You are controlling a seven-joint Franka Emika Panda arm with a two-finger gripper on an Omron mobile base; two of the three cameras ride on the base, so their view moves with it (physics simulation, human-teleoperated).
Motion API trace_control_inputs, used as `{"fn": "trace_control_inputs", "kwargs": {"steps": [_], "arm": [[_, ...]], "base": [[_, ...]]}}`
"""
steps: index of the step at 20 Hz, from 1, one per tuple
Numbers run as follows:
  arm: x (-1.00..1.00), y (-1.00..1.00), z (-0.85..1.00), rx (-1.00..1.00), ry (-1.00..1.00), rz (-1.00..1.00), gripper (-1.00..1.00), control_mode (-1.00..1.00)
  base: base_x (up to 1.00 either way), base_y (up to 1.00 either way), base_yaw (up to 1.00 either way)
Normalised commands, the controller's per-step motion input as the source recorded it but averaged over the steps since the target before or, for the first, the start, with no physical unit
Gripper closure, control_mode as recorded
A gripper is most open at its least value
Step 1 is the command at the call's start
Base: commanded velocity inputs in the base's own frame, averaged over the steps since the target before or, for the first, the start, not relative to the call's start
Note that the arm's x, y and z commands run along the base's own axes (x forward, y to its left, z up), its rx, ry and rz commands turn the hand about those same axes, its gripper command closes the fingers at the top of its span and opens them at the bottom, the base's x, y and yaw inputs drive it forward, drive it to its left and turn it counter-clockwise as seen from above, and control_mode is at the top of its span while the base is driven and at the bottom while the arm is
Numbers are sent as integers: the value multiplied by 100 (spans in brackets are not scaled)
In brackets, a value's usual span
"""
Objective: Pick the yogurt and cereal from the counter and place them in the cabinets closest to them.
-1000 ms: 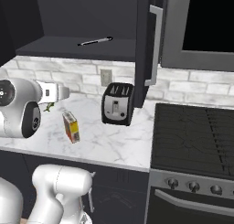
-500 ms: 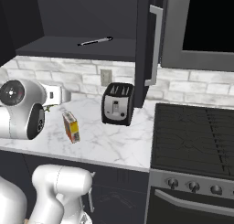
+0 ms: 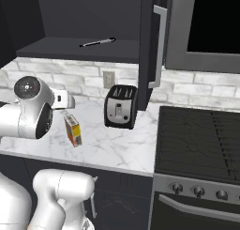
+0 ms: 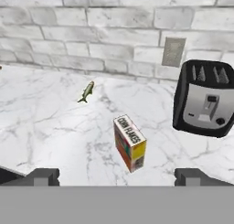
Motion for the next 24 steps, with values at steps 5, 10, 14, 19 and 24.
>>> {"fn": "trace_control_inputs", "kwargs": {"steps": [5,10,14,19,24], "arm": [[12,10,-9,-2,22,4,-100,-100],[11,13,-7,-4,16,2,-100,-100],[0,1,-1,0,0,0,-100,-100],[6,0,-26,-4,0,3,-100,-100],[11,0,-37,-7,0,4,-100,-100]], "base": [[0,0,0],[0,0,0],[0,0,0],[0,0,0],[0,0,0]]}}
